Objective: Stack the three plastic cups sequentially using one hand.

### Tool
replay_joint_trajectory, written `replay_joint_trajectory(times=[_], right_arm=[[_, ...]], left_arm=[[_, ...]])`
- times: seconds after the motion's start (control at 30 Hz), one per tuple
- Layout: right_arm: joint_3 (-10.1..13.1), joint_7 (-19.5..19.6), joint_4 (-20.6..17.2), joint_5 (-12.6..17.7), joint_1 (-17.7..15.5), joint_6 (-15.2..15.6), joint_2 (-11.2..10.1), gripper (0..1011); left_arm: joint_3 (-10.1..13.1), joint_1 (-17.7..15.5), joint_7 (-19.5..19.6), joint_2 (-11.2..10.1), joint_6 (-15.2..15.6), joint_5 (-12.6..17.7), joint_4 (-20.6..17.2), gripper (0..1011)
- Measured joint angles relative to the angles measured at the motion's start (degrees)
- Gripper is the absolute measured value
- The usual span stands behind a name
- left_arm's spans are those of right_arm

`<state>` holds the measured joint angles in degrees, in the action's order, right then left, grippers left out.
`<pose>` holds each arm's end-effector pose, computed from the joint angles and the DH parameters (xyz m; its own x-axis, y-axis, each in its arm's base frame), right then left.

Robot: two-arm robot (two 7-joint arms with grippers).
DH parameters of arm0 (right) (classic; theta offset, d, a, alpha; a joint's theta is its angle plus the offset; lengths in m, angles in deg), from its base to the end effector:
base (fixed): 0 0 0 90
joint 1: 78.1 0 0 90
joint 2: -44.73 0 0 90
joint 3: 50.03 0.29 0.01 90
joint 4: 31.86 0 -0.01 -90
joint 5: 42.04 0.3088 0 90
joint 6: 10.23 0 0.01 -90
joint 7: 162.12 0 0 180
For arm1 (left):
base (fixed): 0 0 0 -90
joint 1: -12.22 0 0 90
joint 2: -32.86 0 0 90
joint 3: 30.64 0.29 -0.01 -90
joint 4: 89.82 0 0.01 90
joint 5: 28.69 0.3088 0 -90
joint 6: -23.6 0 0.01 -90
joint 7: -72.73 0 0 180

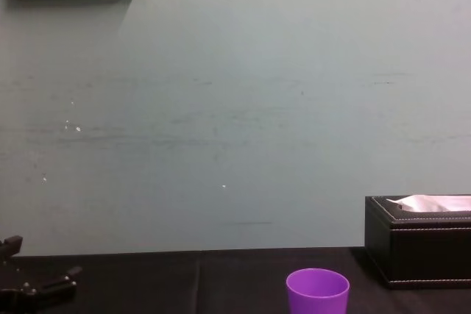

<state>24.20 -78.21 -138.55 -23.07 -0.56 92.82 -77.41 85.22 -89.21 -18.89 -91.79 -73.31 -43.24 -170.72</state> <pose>0.2508 -0.0379 -0.2852 0.4756 -0.8748 0.0929 0.8439 0.4239 -0.3288 0.3581 0.0827 -0.3023 0.2922 0.8803 0.3738 -0.9553 0.2873 0.0702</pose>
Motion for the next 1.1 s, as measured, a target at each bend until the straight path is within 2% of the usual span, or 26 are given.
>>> replay_joint_trajectory(times=[0.47, 1.1], right_arm=[[-0.8, -1.2, 2.9, -2.4, 3.5, 2.9, 3.3, 1003], [-0.8, -3.4, 6.5, -5.5, 6.3, 3.6, 6.3, 1003]], left_arm=[[0.0, 0.0, 0.0, 0.0, 0.0, 0.0, 0.0, 1000], [0.0, 0.0, 0.0, 0.0, 0.0, 0.0, 0.0, 1000]])
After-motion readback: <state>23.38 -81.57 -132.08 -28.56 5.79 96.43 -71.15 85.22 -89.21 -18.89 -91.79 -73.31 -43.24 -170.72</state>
